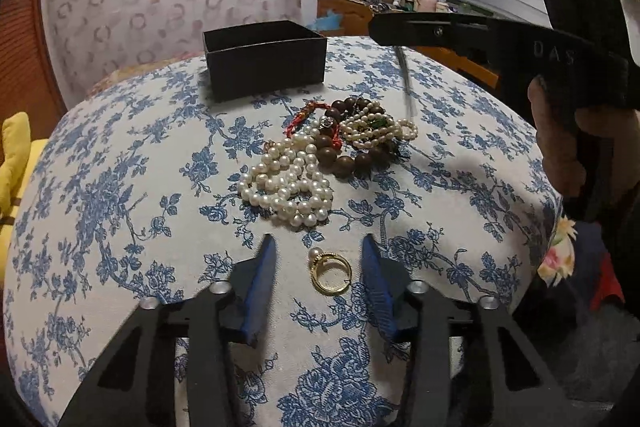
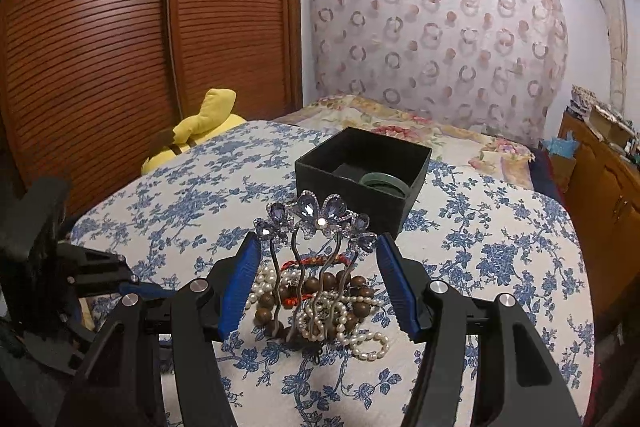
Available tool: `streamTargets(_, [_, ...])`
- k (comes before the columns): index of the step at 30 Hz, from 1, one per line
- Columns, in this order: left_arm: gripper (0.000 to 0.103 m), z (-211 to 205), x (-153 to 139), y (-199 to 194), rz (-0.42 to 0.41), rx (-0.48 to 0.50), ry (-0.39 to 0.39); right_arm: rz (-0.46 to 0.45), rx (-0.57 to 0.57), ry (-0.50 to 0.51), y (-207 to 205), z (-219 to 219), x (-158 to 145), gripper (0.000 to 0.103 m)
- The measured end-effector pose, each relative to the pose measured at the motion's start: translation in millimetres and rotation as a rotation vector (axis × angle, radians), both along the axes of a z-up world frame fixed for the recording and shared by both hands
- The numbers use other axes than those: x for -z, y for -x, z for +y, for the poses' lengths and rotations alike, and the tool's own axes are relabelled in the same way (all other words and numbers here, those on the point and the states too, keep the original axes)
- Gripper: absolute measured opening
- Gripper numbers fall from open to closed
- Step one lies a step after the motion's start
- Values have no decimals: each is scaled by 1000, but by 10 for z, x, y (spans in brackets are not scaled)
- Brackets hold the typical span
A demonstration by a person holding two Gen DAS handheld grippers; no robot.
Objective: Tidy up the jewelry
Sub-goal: 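Grasp the gold ring with the left tool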
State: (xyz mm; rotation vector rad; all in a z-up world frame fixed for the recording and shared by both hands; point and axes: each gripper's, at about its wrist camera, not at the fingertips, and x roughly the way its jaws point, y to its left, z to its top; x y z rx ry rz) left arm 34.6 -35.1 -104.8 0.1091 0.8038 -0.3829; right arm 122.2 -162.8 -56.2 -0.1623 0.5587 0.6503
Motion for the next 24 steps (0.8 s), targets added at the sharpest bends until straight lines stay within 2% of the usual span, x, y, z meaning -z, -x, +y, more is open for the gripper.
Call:
streamTargets(2, [20,15,-1,-13,-1,-2,-7,4,3,-5,-43,-19,0,62])
streamTargets(6, [12,95,-16,-68,16,-6,27,12,5,-20,-109,-53,-16,62])
streamTargets(24, [7,449,-205,-201,-12,-71,98,-9,-1,-2,-149,-2,-30,62])
